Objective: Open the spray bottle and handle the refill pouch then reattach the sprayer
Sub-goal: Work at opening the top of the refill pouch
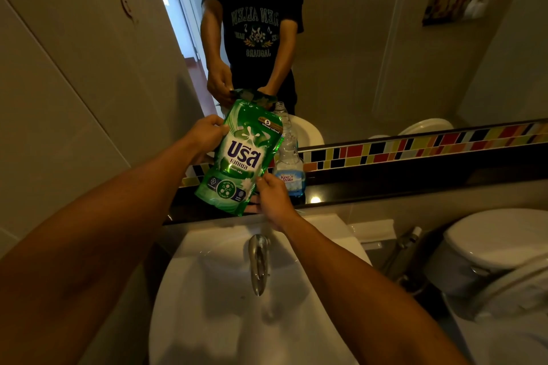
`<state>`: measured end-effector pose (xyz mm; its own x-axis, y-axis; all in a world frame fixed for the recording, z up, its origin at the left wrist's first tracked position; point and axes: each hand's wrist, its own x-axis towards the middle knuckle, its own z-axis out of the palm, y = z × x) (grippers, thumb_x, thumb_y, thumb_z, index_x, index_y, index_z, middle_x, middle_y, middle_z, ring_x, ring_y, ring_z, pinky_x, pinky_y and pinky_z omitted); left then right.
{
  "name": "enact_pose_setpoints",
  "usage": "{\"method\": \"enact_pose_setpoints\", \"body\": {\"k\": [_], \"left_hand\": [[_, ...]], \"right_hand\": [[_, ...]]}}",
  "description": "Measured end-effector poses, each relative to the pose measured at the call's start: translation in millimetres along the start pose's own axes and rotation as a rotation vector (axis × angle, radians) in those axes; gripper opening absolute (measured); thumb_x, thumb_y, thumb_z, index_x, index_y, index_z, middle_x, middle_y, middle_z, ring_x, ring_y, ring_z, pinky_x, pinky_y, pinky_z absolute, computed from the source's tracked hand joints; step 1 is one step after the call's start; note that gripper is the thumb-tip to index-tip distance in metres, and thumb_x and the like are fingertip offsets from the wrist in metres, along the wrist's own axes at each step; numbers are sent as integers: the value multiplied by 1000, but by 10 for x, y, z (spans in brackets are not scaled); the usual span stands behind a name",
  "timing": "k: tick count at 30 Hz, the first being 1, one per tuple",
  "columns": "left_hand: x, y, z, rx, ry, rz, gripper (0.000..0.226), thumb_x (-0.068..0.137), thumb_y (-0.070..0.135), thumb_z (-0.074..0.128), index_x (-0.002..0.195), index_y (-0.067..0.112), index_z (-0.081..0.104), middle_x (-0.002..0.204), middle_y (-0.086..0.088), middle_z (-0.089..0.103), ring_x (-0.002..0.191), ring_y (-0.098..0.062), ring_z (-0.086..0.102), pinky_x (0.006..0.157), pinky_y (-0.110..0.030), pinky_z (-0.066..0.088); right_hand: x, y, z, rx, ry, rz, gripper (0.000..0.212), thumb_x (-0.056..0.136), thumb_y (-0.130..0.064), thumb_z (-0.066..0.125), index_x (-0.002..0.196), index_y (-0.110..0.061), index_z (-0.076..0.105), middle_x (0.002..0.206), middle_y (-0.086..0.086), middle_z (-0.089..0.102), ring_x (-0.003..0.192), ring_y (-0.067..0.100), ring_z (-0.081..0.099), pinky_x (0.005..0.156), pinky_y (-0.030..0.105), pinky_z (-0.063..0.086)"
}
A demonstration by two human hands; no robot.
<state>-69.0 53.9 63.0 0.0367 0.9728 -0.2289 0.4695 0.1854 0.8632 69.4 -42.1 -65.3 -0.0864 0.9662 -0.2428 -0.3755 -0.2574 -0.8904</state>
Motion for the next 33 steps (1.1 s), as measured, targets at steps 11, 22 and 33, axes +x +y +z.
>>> {"method": "enact_pose_setpoints", "body": {"k": [11,22,33], "left_hand": [[5,109,-39,105,22,22,11,101,23,49,104,17,57,101,-13,66,95,-32,65,80,-49,56],[-18,179,-36,162,8,19,9,100,22,50,102,16,57,98,-12,67,88,-28,66,61,-38,52],[-35,218,-51,185,-8,-4,8,100,23,51,99,19,58,99,-12,67,88,-29,66,62,-40,53]], "right_hand": [[-48,-33,50,15,-18,-16,30,112,-17,35,133,-4,51,127,24,69,109,41,72,90,62,59],[-86,-65,67,21,-16,-10,31,112,-16,34,136,-5,50,128,25,69,109,43,71,90,62,59],[-92,-72,90,39,-10,8,31,112,-15,34,137,-5,49,131,26,67,113,45,70,91,62,58]]}}
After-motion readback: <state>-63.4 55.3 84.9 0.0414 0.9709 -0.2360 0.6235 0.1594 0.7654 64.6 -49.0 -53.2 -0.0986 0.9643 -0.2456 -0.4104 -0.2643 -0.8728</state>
